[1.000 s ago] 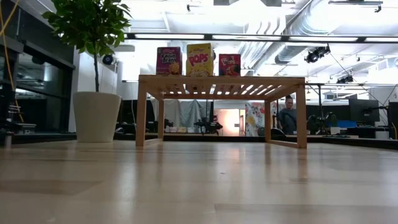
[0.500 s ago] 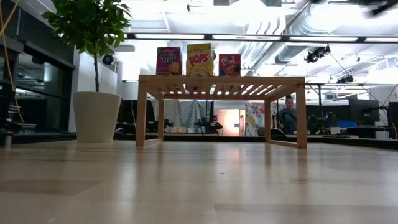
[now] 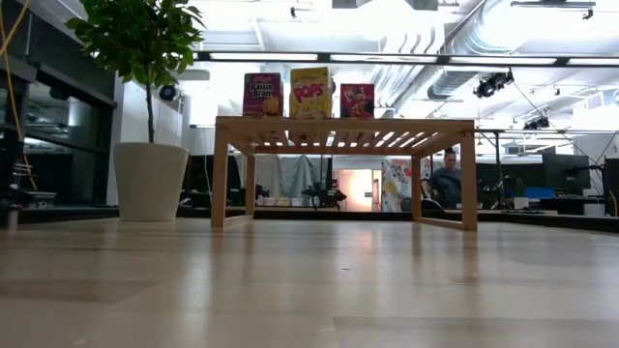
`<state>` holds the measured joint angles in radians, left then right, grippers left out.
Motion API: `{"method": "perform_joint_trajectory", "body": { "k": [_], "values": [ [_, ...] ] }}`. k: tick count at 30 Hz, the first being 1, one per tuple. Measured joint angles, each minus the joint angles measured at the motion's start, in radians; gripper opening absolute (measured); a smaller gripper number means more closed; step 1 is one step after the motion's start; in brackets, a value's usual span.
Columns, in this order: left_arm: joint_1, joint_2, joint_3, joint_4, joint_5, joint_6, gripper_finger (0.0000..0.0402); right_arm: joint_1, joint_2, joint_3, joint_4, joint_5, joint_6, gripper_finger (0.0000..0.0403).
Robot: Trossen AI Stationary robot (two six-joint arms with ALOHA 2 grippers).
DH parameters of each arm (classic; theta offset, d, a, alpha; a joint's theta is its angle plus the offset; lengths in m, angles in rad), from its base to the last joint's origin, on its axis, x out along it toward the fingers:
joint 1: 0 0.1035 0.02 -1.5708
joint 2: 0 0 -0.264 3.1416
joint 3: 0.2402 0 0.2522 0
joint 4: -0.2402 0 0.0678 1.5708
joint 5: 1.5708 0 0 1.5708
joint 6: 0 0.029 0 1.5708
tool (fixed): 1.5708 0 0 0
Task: Stack cereal on shelf
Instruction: Put the red cereal box aligned with the other red cereal box on the shelf
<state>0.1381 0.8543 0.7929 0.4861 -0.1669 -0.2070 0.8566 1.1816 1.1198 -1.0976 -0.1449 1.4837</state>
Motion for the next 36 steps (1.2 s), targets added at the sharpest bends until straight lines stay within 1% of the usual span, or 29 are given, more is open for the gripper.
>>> {"method": "perform_joint_trajectory", "body": {
  "k": [2, 4, 9, 12, 14, 16, 19, 26, 30, 36],
  "values": [
    [0.0, 0.0, 0.0, 0.005, 0.0, 0.0, 0.0268, 0.05, 0.0, 0.0, 0.029, 0.044, -0.036, 0.0278],
    [0.0, 0.0, 0.0, 0.006, 0.0, 0.0, 0.0268, 0.077, 0.0, 0.0, 0.014, 0.057, -0.075, 0.0278],
    [0.0, 0.0, 0.0, 0.005, 0.0, 0.0, 0.0268, 0.088, 0.003, 0.0, -0.029, 0.015, -0.209, 0.0278],
    [0.0, 0.0, 0.0, 0.005, 0.0, 0.0, 0.0268, 0.087, 0.008, 0.0, -0.022, 0.025, -0.385, 0.0278],
    [0.0, 0.0, 0.0, 0.005, 0.0, 0.0, 0.0268, 0.087, 0.015, 0.0, -0.012, 0.033, -0.554, 0.0278],
    [0.0, 0.0, 0.0, 0.005, -0.001, 0.0, 0.0268, 0.087, 0.023, 0.0, 0.01, 0.02, -0.725, 0.0278],
    [0.0, 0.0, 0.0, 0.005, -0.001, -0.001, 0.0268, 0.087, 0.04, 0.0, 0.057, 0.009, -0.868, 0.0278],
    [0.0, 0.0, 0.0, 0.004, -0.004, 0.0, 0.0268, 0.132, 0.143, 0.0, 0.087, 0.016, -0.988, 0.0278],
    [0.0, 0.0, 0.0, 0.004, -0.009, 0.0, 0.0268, 0.153, 0.192, 0.0, 0.092, 0.027, -0.995, 0.0278],
    [0.0, 0.0, 0.0, 0.004, -0.027, 0.0, 0.0268, 0.181, 0.233, 0.0, 0.133, 0.047, -1.005, 0.0278]
  ]
}}
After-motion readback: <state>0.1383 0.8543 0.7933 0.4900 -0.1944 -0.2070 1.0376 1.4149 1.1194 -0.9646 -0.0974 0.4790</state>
